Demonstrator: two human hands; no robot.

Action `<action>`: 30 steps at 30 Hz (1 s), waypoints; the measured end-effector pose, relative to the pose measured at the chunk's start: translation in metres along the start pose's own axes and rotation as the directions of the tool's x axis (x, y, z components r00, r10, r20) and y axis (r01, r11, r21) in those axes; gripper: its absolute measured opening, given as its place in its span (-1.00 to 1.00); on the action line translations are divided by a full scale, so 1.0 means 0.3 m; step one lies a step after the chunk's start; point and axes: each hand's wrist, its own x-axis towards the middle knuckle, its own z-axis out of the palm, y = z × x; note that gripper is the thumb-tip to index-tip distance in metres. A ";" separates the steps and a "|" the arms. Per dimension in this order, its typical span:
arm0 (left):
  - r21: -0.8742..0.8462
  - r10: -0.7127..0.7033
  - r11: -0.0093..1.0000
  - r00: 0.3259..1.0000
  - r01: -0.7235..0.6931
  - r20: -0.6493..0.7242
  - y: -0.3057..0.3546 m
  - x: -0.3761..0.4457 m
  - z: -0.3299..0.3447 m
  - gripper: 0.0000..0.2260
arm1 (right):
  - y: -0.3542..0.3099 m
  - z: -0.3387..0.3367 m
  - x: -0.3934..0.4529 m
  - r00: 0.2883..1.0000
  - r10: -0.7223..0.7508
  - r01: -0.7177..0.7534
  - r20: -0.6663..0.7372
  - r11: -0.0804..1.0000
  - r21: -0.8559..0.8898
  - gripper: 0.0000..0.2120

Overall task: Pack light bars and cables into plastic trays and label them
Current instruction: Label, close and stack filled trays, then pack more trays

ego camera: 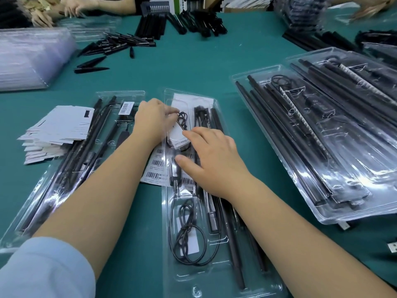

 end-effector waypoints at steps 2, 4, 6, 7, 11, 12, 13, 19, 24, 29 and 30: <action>-0.159 -0.062 0.985 0.997 0.068 0.044 -0.005 -0.005 -0.015 -0.72 | -0.001 0.000 0.001 1.000 0.003 -0.003 0.007 1.000 -0.009 -0.42; -0.457 -0.169 0.868 0.980 0.197 0.101 -0.021 0.003 -0.046 -0.66 | -0.003 0.000 0.002 1.000 0.007 -0.007 0.021 0.999 -0.035 -0.39; -0.652 -0.241 0.691 0.950 0.312 0.199 -0.040 0.015 -0.071 -0.65 | -0.005 0.003 0.002 0.999 0.011 -0.007 0.041 0.997 -0.076 -0.32; -0.684 -0.253 0.643 0.939 0.344 0.235 -0.049 0.022 -0.075 -0.64 | -0.006 0.004 0.001 0.999 0.014 -0.009 0.050 0.995 -0.095 -0.30; -0.756 -0.353 0.534 0.912 0.379 0.208 -0.065 0.034 -0.066 -0.53 | -0.009 0.005 0.002 0.998 0.013 -0.005 0.066 0.992 -0.128 -0.27; -0.777 -0.376 0.509 0.908 0.371 0.187 -0.068 0.034 -0.064 -0.52 | -0.008 0.004 0.001 0.998 0.009 0.000 0.066 0.992 -0.123 -0.28; -0.795 -0.396 0.488 0.903 0.360 0.165 -0.069 0.034 -0.063 -0.52 | -0.007 0.002 0.000 0.998 0.003 0.004 0.061 0.994 -0.112 -0.29; -0.815 -0.406 0.528 0.914 0.240 0.006 -0.053 0.002 -0.047 -0.55 | -0.001 -0.005 -0.005 1.000 -0.002 0.003 0.026 0.999 -0.038 -0.38; -0.788 -0.233 0.535 0.950 0.305 0.209 -0.085 0.001 -0.074 -0.41 | -0.001 -0.006 -0.004 1.000 -0.007 0.007 0.008 1.000 0.009 -0.43; -0.617 -0.245 0.730 0.956 0.293 0.164 -0.067 0.008 -0.051 -0.48 | 0.002 -0.007 -0.007 1.000 -0.004 0.004 0.011 1.000 -0.014 -0.44; -0.600 -0.256 0.743 0.954 0.296 0.154 -0.062 0.008 -0.050 -0.49 | 0.004 -0.007 -0.006 1.000 -0.002 0.002 0.012 1.000 -0.018 -0.44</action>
